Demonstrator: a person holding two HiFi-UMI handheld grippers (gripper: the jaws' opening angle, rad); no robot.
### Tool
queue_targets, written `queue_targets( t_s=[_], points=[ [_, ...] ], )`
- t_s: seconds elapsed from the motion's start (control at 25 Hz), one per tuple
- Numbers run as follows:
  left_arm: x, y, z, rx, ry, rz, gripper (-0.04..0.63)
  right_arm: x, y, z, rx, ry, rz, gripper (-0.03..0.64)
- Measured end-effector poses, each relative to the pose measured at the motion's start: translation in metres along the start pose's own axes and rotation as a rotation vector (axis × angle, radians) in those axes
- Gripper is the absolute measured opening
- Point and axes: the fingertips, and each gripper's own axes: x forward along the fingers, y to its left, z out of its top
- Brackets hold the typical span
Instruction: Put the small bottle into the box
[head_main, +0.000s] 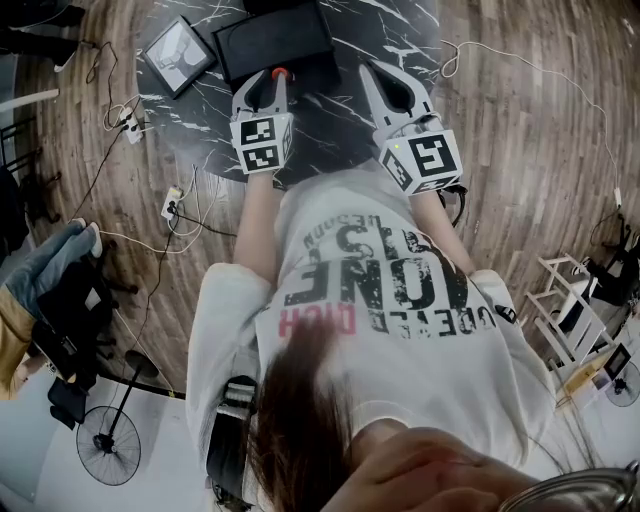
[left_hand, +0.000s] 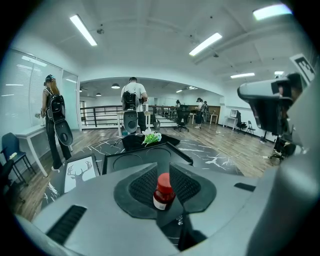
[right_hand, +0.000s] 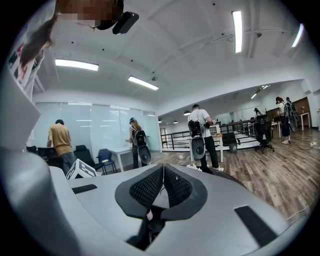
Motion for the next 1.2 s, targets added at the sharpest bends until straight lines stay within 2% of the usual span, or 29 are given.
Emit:
queue_targets(
  t_s=[0.52, 1.0, 1.2],
  points=[
    [-0.006, 0.001, 0.011, 0.006, -0.027, 0.008, 0.006, 0.0, 0.003, 0.005, -0.006, -0.007, 0.002, 0.003],
    [-0.014, 0.003, 0.038, -0.008, -0.094, -0.002, 0.005, -0.001, 0.006, 0.005, -0.014, -0.01, -0.005, 0.003],
    [-0.02, 0.006, 0.059, 0.013, -0.143, 0.01, 0.005, -0.001, 0.007, 0.005, -0.017, -0.011, -0.002, 0.003]
  ],
)
